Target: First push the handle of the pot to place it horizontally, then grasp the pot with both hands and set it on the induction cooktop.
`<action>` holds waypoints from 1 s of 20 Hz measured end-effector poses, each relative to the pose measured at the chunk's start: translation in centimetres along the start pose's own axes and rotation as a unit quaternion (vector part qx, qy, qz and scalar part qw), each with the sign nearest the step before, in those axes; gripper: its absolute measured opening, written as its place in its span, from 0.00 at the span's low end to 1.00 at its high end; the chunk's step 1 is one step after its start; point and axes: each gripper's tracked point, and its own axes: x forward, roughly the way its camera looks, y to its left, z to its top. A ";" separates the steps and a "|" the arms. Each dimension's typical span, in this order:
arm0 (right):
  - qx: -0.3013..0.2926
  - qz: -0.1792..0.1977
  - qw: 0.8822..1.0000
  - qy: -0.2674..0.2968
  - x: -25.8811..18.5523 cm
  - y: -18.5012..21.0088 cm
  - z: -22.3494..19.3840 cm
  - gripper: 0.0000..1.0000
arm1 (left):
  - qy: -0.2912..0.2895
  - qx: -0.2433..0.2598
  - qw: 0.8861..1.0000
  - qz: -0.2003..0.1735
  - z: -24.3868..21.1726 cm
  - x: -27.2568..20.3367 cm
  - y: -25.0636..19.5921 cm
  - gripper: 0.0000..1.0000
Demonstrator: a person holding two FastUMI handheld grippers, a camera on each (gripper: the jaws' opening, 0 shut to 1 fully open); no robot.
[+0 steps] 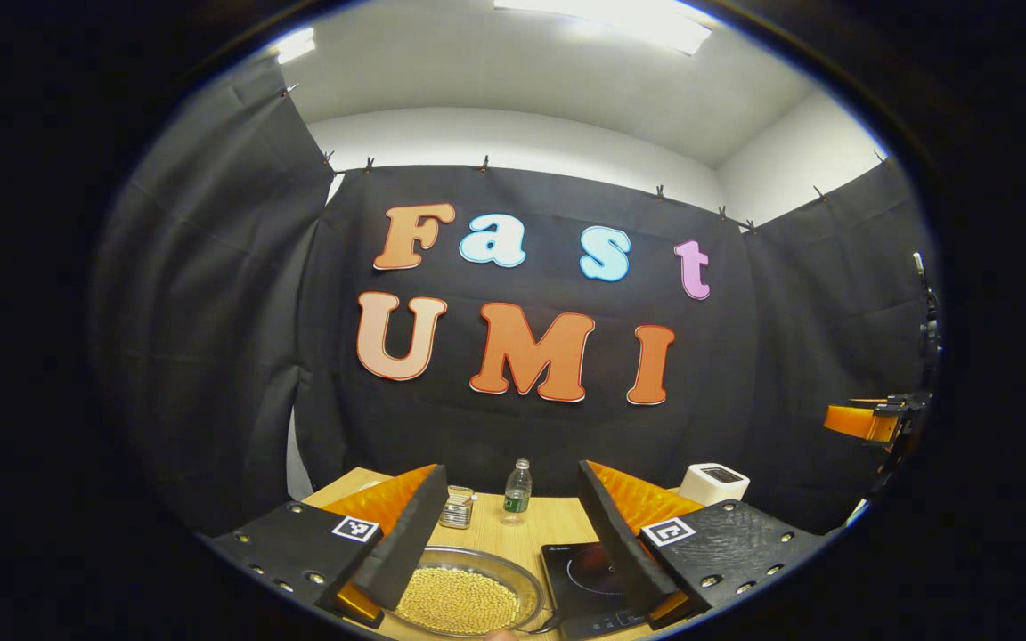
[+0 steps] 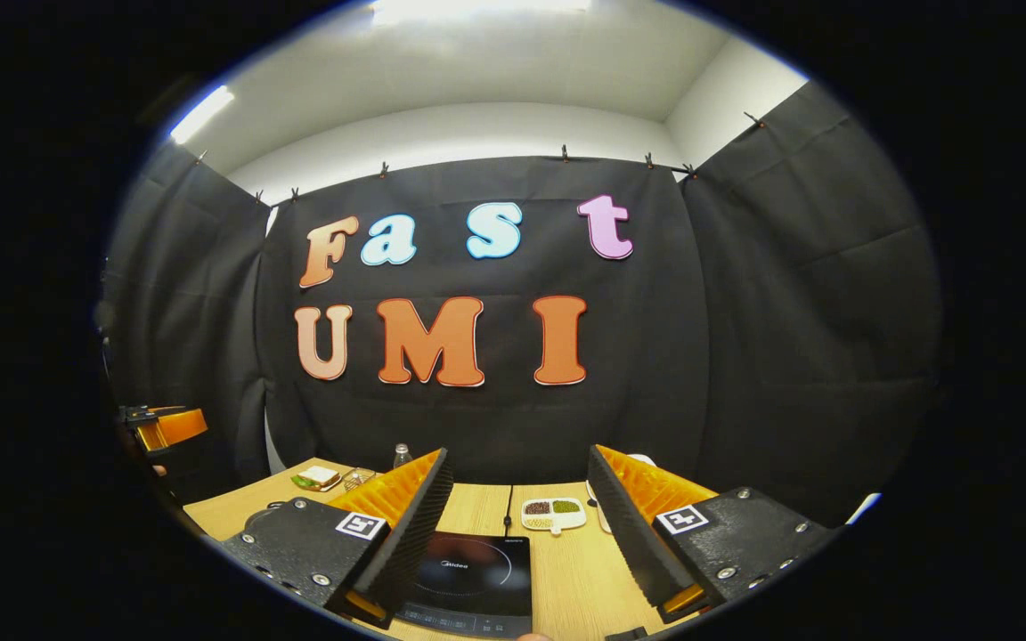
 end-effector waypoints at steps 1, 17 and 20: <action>0.002 0.001 1.000 0.000 -0.1 0.0 0.0 0.95 | -0.001 0.001 1.000 0.001 0.1 0.1 0.0 0.92; 0.005 -0.010 1.000 -0.002 -0.5 -1.2 -0.1 0.95 | 0.006 0.001 1.000 -0.012 -0.5 -0.5 -0.8 0.91; 0.006 -0.011 1.000 0.000 -0.3 -1.2 -0.2 0.95 | 0.002 -0.001 1.000 -0.018 -0.3 -0.4 -0.8 0.91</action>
